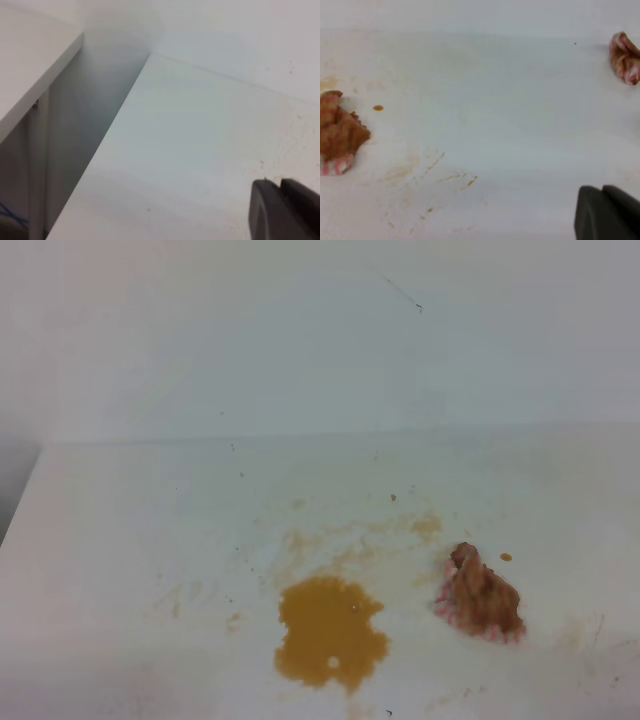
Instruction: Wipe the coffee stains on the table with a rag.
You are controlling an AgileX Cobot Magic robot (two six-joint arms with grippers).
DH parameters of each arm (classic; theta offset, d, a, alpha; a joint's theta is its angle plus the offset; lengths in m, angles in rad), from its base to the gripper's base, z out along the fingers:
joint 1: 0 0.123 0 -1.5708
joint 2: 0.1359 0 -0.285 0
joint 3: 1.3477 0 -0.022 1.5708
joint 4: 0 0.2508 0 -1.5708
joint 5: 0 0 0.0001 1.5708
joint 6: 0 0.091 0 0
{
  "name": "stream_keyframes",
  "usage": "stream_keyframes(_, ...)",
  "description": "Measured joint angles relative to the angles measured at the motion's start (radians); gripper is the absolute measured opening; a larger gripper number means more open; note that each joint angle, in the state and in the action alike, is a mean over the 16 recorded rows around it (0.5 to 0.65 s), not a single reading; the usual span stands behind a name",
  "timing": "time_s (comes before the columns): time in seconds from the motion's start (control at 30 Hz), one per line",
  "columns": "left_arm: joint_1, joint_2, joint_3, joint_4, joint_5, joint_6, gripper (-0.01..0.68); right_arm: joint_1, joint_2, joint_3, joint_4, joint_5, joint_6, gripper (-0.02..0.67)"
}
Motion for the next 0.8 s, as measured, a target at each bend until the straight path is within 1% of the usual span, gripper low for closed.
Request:
stream_keyframes(0.13, 0.0, 0.0, 0.0, 0.0, 0.0, 0.0, -0.003, 0.0, 0.0, 0.002, 0.032, -0.086, 0.002, -0.002)
stream_keyframes(0.4, 0.0, 0.0, 0.0, 0.0, -0.001, 0.0, -0.003, 0.0, 0.0, 0.004, 0.1, -0.341, -0.002, -0.002)
stream_keyframes(0.5, 0.0, 0.0, 0.0, 0.0, -0.002, 0.0, -0.003, 0.0, 0.0, -0.002, 0.114, -0.408, -0.005, -0.002)
stream_keyframes(0.63, 0.0, 0.0, 0.0, 0.0, -0.003, 0.0, -0.003, 0.0, 0.001, -0.036, 0.122, -0.424, -0.014, -0.002)
stream_keyframes(0.8, 0.0, 0.0, 0.0, 0.0, -0.003, 0.0, -0.003, 0.0, 0.033, -0.13, 0.125, -0.338, -0.026, -0.002)
